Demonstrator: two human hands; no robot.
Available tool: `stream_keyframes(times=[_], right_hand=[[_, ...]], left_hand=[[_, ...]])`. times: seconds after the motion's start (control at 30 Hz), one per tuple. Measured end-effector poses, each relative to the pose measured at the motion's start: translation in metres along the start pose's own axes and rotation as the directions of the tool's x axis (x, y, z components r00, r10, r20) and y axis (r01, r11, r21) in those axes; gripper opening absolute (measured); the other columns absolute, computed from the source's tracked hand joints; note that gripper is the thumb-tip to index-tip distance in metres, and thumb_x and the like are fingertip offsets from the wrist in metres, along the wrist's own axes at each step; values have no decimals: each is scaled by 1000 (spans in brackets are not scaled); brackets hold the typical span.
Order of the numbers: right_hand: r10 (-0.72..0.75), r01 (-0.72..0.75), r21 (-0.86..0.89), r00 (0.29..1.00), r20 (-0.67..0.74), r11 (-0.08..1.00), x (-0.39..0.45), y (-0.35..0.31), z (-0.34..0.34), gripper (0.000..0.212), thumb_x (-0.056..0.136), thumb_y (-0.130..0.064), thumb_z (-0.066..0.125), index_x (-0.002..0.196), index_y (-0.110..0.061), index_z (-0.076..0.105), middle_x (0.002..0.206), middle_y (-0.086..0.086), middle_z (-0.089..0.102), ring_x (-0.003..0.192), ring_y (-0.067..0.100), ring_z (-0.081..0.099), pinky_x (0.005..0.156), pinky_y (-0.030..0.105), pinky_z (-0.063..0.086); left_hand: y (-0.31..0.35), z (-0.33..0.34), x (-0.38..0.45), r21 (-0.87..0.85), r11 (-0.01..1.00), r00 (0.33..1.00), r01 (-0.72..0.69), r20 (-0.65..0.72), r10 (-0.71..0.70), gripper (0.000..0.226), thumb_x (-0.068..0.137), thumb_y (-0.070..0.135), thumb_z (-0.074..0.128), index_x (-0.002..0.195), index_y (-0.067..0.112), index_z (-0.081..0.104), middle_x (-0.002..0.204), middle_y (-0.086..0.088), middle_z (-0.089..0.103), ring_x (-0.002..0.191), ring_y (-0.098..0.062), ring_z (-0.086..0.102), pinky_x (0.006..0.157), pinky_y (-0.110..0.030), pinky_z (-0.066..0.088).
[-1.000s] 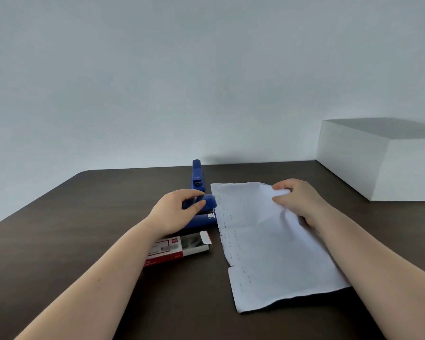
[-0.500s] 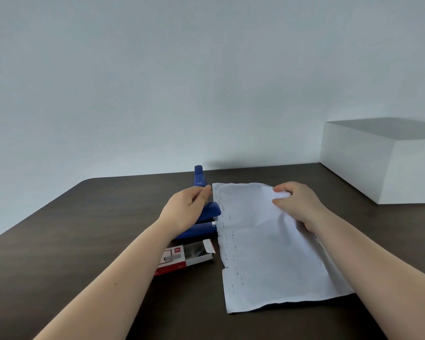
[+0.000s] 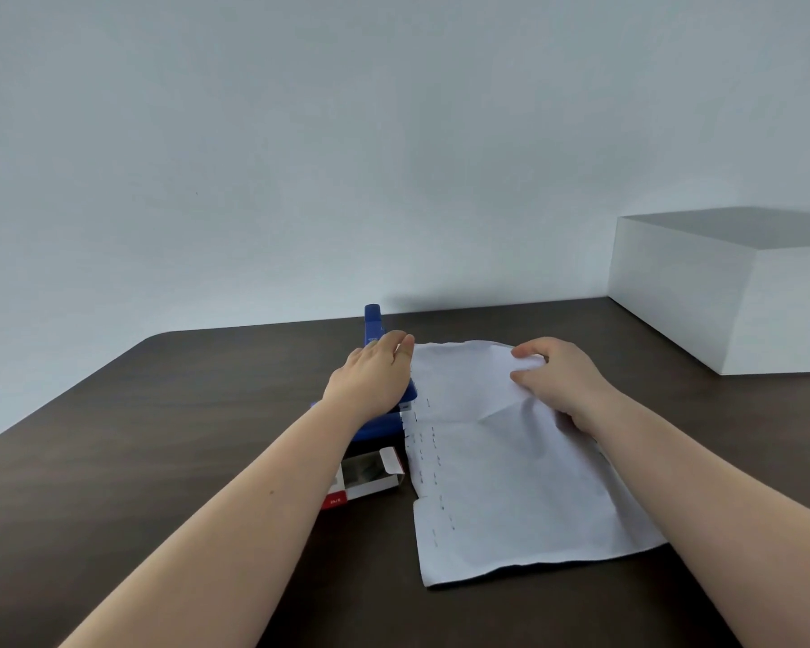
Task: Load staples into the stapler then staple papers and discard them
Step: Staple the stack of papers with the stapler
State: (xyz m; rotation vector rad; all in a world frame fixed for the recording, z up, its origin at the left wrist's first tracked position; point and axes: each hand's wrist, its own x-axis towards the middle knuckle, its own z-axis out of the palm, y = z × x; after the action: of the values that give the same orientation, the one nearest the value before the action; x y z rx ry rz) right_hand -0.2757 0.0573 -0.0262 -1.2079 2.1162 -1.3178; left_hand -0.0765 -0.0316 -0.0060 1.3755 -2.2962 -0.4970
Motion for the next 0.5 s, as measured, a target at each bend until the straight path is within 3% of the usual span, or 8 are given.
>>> stream_keyframes(times=[0.17,0.33,0.5], right_hand=[[2,-2,-6,1000,-2,1000,-1,0,0,36,85,-14,57,120,-22,59,128,4,53,92,19,51,63,27,40],[-23,23,-38,1000,0,999,1,3,2,36,86,-14,56,121,-21,58,129,5,53,96,19,49,76,27,39],[-29,30,-57,999,13,998,-2,4,2,37,86,-13,56,122,-21,57,130,4,52,100,19,49,79,27,38]], left_hand=[[1,8,-1,127,992,999,1,44,-6,45,100,38,18,143,30,30,150,-1,38,137,-26,31,107,-46,26],[1,8,2,193,981,997,4,72,-18,47,100,35,18,147,31,21,154,-1,30,141,-26,25,110,-48,23],[4,10,7,217,976,993,-17,119,-10,49,100,23,18,149,29,18,154,3,29,143,-23,21,111,-51,21]])
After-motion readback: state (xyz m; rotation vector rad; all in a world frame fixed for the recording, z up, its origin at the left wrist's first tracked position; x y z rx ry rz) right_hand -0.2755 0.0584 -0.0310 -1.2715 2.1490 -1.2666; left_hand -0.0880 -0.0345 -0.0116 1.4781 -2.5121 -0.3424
